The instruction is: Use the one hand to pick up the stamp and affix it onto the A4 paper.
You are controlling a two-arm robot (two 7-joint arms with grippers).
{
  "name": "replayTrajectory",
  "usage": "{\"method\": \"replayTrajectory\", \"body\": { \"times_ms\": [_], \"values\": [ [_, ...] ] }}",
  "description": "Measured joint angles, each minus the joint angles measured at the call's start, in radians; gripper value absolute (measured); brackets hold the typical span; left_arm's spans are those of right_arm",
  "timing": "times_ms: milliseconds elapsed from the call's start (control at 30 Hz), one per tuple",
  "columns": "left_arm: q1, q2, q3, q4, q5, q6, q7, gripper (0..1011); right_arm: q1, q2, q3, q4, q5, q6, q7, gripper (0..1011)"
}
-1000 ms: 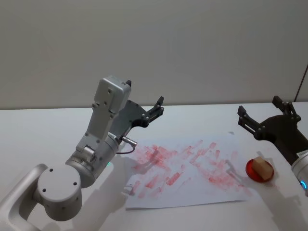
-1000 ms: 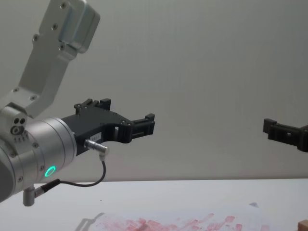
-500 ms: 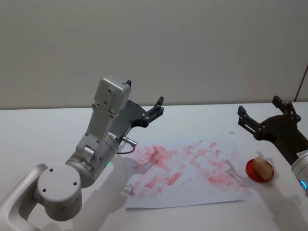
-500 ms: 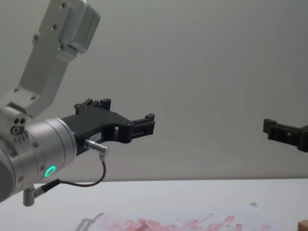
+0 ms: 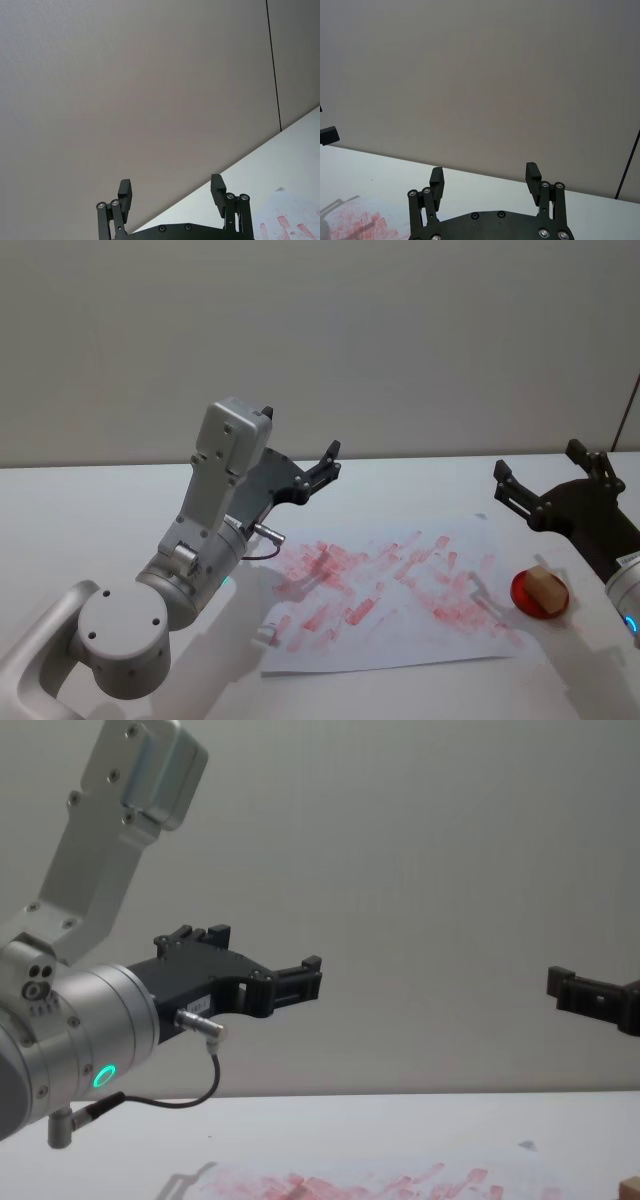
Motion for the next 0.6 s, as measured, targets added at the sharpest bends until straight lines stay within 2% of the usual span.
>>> {"method": "replayTrajectory", "body": {
  "times_ms": [367, 600],
  "values": [
    [0.0, 0.0, 0.0, 0.0, 0.0, 0.0, 0.0, 1001, -0.004, 0.002, 0.001, -0.001, 0.0, 0.0, 0.0, 1001],
    [0.0, 0.0, 0.0, 0.0, 0.0, 0.0, 0.0, 1001, -0.036, 0.015, 0.004, -0.029, 0.006, -0.004, -0.017, 1001]
  ]
}}
